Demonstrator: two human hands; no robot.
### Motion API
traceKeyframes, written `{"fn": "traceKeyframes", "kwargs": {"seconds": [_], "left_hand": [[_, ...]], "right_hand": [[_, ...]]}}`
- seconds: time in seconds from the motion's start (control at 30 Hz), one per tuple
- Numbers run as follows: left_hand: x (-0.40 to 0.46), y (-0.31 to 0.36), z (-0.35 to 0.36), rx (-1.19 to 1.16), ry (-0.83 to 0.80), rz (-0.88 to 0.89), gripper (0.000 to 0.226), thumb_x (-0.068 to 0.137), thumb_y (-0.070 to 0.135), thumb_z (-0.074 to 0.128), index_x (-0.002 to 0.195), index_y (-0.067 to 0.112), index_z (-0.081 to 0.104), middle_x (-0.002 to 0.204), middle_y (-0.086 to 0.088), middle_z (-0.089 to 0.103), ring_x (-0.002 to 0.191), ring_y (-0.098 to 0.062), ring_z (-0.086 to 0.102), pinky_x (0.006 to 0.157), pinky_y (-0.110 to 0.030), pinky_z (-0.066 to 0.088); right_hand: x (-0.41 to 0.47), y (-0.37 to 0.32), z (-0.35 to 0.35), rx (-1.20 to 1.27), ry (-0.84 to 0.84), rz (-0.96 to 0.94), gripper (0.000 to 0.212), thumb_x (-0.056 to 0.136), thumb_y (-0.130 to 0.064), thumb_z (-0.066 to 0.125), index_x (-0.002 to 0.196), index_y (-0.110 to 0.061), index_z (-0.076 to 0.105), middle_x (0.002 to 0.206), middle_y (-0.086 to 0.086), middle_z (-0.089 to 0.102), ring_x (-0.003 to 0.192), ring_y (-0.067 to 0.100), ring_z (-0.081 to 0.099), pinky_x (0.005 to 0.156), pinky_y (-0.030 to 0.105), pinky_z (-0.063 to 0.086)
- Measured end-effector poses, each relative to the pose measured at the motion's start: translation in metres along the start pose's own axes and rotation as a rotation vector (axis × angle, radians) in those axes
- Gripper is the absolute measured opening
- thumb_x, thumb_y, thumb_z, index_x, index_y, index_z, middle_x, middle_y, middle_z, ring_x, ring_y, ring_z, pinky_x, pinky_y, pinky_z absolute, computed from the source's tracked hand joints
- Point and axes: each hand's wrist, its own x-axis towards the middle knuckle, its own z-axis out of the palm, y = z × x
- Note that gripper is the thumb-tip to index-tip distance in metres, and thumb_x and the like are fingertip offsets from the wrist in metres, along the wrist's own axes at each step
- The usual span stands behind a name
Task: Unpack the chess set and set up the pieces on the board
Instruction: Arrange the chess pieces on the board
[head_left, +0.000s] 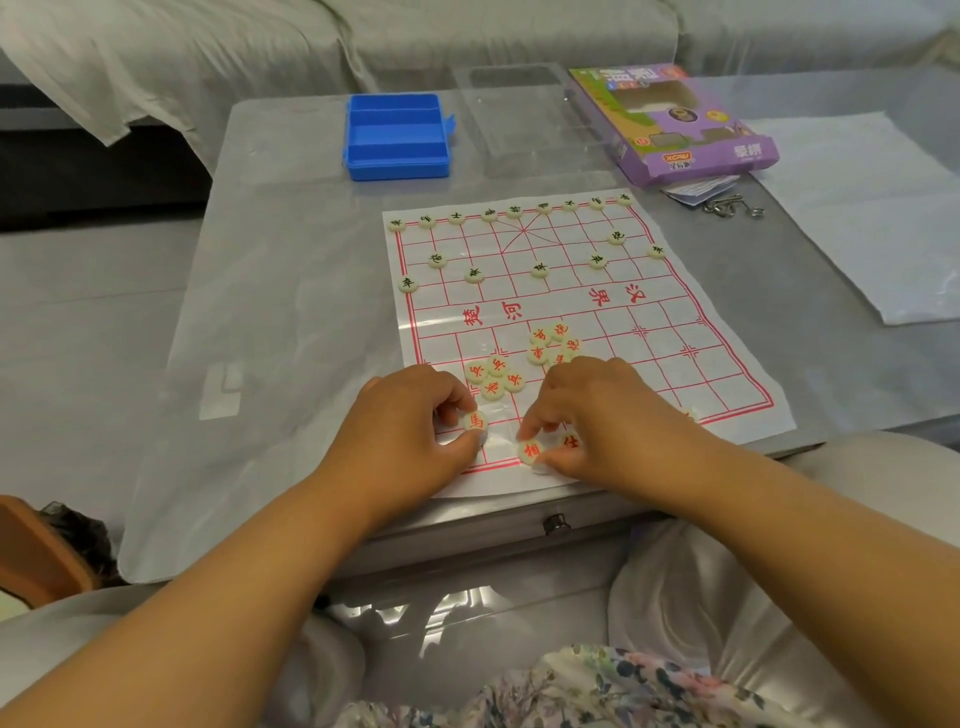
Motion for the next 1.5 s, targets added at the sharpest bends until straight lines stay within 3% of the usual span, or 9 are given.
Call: {"fn": "traceKeyframes", "kwargs": {"seconds": [0.47,0.67,0.9,1.13,1.33,1.5], "left_hand": [[0.000,0.000,-0.001,0.001,-0.003,0.000,0.019,0.081,0.039,0.069,0.096,0.031,0.061,0.082,0.024,0.050,0.075,-0.002,0.053,0.066,-0.008,0.035],[0.000,0.001,-0.001,-0.010,-0.002,-0.005,0.018,0.082,0.040,0.069,0.095,0.031,0.061,0.081,0.024,0.050,0.074,-0.002,0.053,0.063,-0.007,0.033],[0.000,0.002,-0.001,-0.003,-0.004,-0.002,0.018,0.082,0.041,0.068,0.094,0.032,0.060,0.080,0.025,0.049,0.073,-0.003,0.052,0.061,-0.008,0.033],[0.000,0.002,-0.001,0.008,-0.003,0.012,0.017,0.082,0.041,0.068,0.093,0.033,0.059,0.080,0.023,0.050,0.073,-0.003,0.052,0.064,-0.009,0.033],[0.001,0.002,0.000,0.010,0.004,0.016,0.016,0.081,0.040,0.068,0.093,0.032,0.061,0.080,0.021,0.052,0.073,-0.003,0.052,0.064,-0.009,0.032],[0.001,0.002,-0.001,0.007,0.002,0.015,0.015,0.081,0.041,0.069,0.091,0.034,0.060,0.082,0.021,0.054,0.074,-0.003,0.053,0.065,-0.010,0.033]], "right_hand": [[-0.004,0.002,-0.003,0.056,0.040,0.004,0.031,0.086,-0.043,0.061,0.116,-0.037,0.060,0.116,-0.015,0.055,0.104,0.004,0.043,0.094,0.023,0.030],[0.001,0.025,-0.020,0.206,0.201,0.204,0.026,0.083,-0.039,0.066,0.107,-0.031,0.068,0.098,-0.012,0.059,0.086,0.006,0.051,0.085,0.026,0.046],[0.008,0.058,-0.017,0.213,0.273,0.427,0.021,0.086,-0.031,0.066,0.105,-0.025,0.069,0.088,-0.011,0.054,0.065,0.005,0.047,0.072,0.020,0.037],[0.012,0.058,-0.007,0.222,0.238,0.447,0.022,0.085,-0.034,0.066,0.105,-0.024,0.068,0.092,-0.007,0.061,0.075,0.010,0.053,0.071,0.021,0.041],[0.025,0.043,-0.002,0.157,0.238,0.333,0.036,0.081,-0.045,0.067,0.113,-0.029,0.065,0.094,-0.008,0.061,0.083,0.009,0.052,0.086,0.031,0.048],[0.030,0.041,-0.001,0.140,0.253,0.310,0.036,0.082,-0.047,0.065,0.113,-0.029,0.066,0.101,-0.005,0.065,0.086,0.010,0.052,0.088,0.033,0.048]]}}
